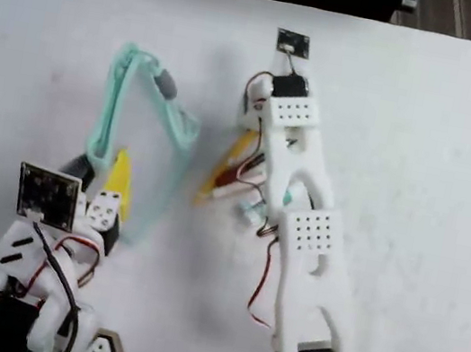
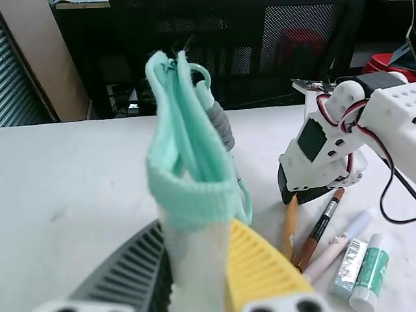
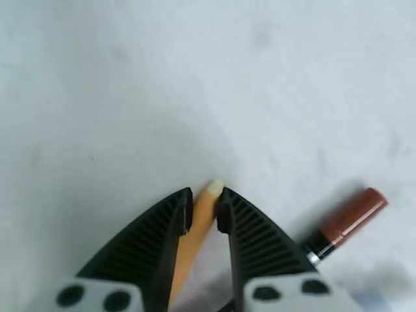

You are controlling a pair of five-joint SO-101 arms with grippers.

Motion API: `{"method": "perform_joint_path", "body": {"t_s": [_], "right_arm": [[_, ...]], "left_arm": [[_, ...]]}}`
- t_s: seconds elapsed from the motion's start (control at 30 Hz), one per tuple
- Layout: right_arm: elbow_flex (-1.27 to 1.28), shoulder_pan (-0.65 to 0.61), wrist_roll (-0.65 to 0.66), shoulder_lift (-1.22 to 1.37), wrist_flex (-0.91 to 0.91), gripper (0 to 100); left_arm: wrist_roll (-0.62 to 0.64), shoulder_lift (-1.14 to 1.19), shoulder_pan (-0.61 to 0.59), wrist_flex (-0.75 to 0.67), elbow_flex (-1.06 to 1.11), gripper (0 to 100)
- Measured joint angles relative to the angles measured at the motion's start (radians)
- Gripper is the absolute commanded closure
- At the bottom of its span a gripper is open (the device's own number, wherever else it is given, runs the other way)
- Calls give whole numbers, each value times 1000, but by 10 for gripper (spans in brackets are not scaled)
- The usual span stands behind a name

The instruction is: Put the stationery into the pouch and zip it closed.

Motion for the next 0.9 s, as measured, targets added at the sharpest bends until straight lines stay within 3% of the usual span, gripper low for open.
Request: {"method": "perform_joint_path", "body": {"t_s": [0.27,0.47,0.9], "right_arm": [[6,74,0,-103,107,982],[6,143,0,-160,120,982],[6,138,0,-184,120,982]], "left_arm": [[46,12,107,-147,25,977],[68,11,112,-192,51,977],[35,12,120,-256,124,977]]}}
